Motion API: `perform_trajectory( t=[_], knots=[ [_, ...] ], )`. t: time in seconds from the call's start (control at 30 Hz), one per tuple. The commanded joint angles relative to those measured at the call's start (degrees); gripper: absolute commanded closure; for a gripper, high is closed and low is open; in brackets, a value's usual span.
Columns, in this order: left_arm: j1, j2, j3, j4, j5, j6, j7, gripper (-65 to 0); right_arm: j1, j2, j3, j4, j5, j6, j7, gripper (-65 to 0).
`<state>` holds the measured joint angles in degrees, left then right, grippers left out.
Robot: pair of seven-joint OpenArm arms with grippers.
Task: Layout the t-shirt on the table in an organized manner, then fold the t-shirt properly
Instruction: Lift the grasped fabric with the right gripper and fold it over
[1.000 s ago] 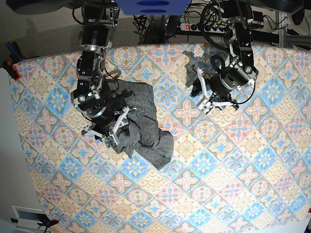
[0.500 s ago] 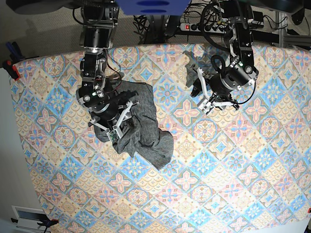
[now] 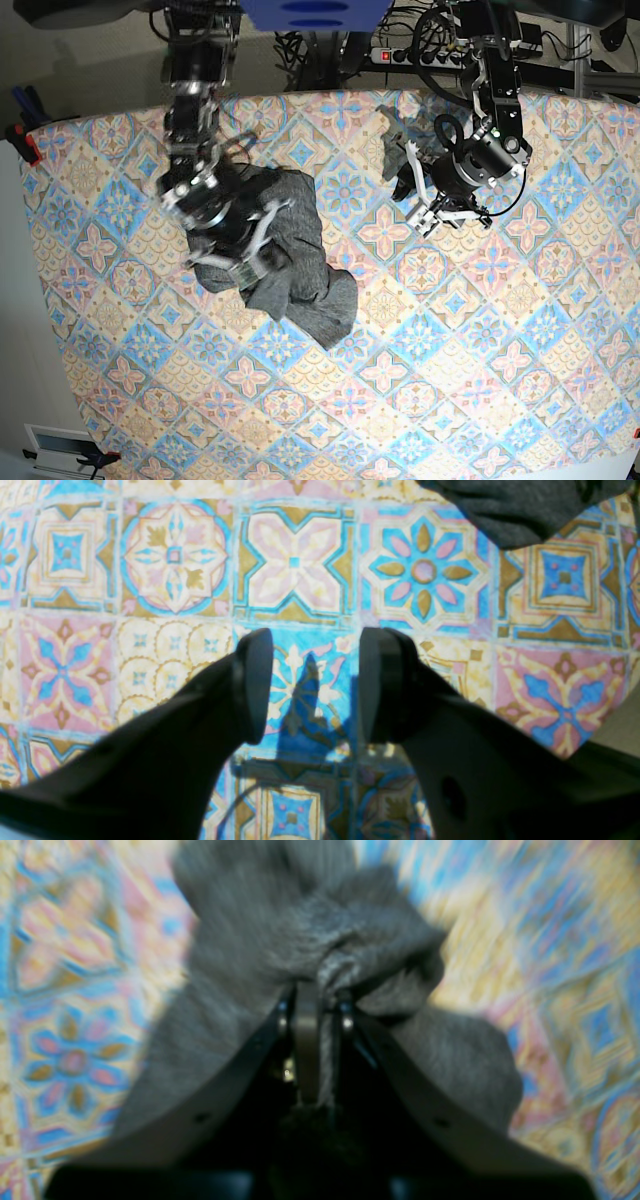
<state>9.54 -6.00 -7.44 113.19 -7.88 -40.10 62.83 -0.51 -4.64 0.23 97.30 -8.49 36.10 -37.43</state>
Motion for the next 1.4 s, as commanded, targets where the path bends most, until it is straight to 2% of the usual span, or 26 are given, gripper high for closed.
perform_trajectory(
  t=[0.0, 0.2, 0.3, 0.43, 0.53, 0.63, 0.97, 1.37],
  knots=[
    [-0.62, -0.11, -0.07, 0.88, -0.69, 0.10, -1.16, -25.7, -1.64, -0.76, -3.61, 2.79, -1.22, 0.87, 0.90, 0.0],
    [-0.62, -0.02, -0.07, 0.88, -0.69, 0.10, -1.16, -25.7, -6.39, -1.03, -20.14, 7.10, -17.31, 0.78, 2.13, 0.0],
    [-0.53, -0.02, -0.07, 0.88, -0.69, 0.10, -1.16, -25.7, -7.71, -1.03, -23.48, 3.14, -21.18, 0.78, 4.42, -0.3],
    [-0.18, -0.02, -0.07, 0.88, -0.69, 0.10, -1.16, -25.7, -7.97, -1.11, -21.81, 0.68, -21.97, 0.78, 3.89, -8.2],
    [-0.09, -0.11, -0.07, 0.88, -0.69, 0.10, -1.16, -25.7, -7.97, -1.11, -19.61, 1.30, -22.15, 0.78, 3.80, -17.3],
    [0.26, -0.20, -0.07, 0.88, -0.69, 0.10, -1.07, -25.7, -7.97, -1.03, -17.86, 4.20, -22.15, 0.78, 3.98, -22.2],
    [0.70, -0.11, -0.07, 0.88, -0.69, 0.10, -1.07, -25.7, -7.97, -0.85, -16.71, 14.40, -22.15, 0.96, 3.72, -23.2],
    [0.61, -0.37, -0.07, 0.88, -0.69, 0.10, -1.07, -25.7, -7.44, -0.85, -15.39, 13.78, -22.06, 0.87, 4.16, -23.2]
  ],
)
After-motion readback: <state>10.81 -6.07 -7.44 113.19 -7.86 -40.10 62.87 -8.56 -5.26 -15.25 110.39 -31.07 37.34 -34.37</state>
